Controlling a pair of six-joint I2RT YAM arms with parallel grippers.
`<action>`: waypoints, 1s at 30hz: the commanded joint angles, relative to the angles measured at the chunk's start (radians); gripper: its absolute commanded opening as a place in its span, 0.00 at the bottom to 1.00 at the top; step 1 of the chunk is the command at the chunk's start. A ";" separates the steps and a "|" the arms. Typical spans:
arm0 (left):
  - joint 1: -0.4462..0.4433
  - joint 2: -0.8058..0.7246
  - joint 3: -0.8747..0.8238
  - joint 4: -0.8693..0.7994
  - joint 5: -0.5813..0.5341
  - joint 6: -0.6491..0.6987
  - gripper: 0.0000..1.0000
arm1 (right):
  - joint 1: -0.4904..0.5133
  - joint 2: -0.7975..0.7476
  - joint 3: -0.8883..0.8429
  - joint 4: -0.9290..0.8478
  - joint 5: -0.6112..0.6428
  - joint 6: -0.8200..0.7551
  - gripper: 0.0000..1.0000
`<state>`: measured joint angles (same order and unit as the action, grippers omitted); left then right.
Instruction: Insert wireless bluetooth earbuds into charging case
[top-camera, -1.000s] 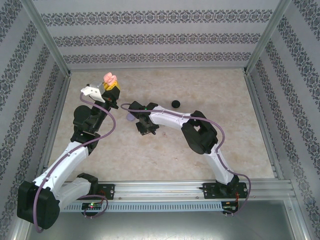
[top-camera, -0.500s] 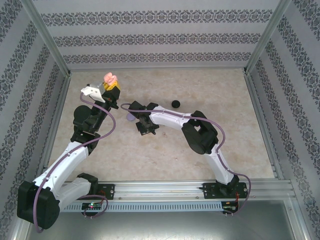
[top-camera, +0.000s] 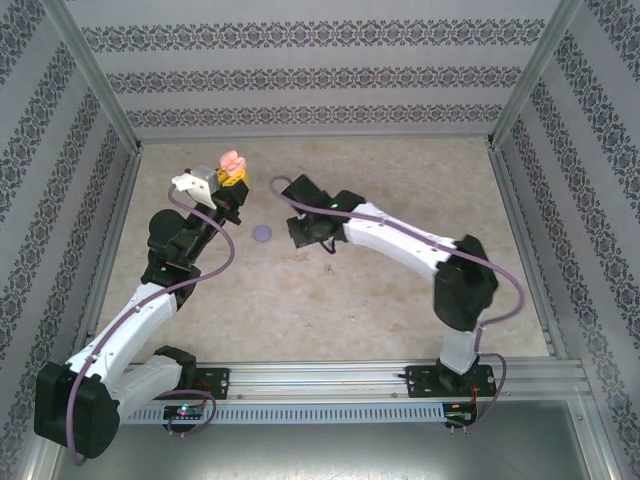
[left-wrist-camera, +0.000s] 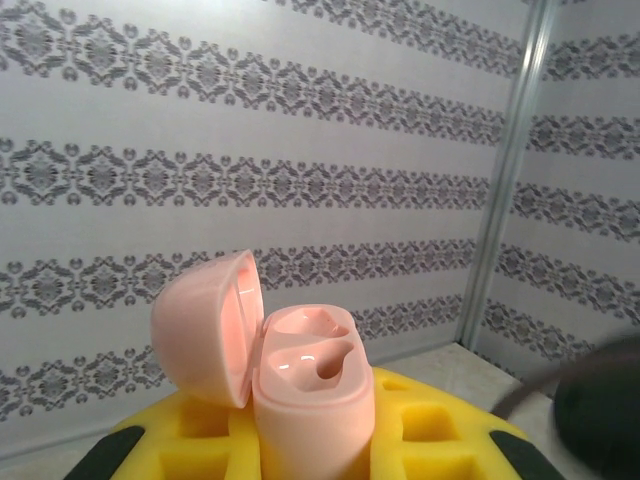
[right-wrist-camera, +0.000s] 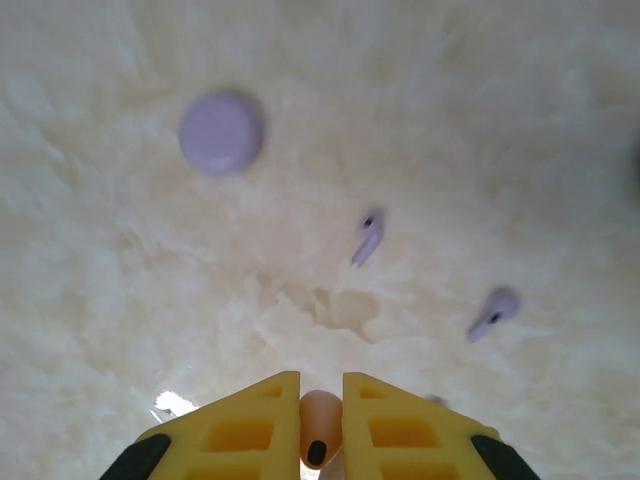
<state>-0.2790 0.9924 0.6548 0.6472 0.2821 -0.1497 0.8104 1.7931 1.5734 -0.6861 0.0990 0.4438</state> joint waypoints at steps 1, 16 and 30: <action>0.008 0.002 0.033 0.007 0.131 0.041 0.00 | -0.041 -0.125 -0.039 0.048 0.036 -0.057 0.14; -0.138 0.108 -0.009 0.158 0.227 0.187 0.00 | -0.072 -0.541 -0.125 0.355 -0.003 -0.278 0.16; -0.280 0.323 0.175 0.192 0.228 0.246 0.00 | -0.066 -0.687 -0.369 0.713 -0.198 -0.365 0.16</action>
<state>-0.5404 1.2949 0.7845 0.7578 0.4911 0.0769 0.7357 1.1213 1.2263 -0.0837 -0.0452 0.0998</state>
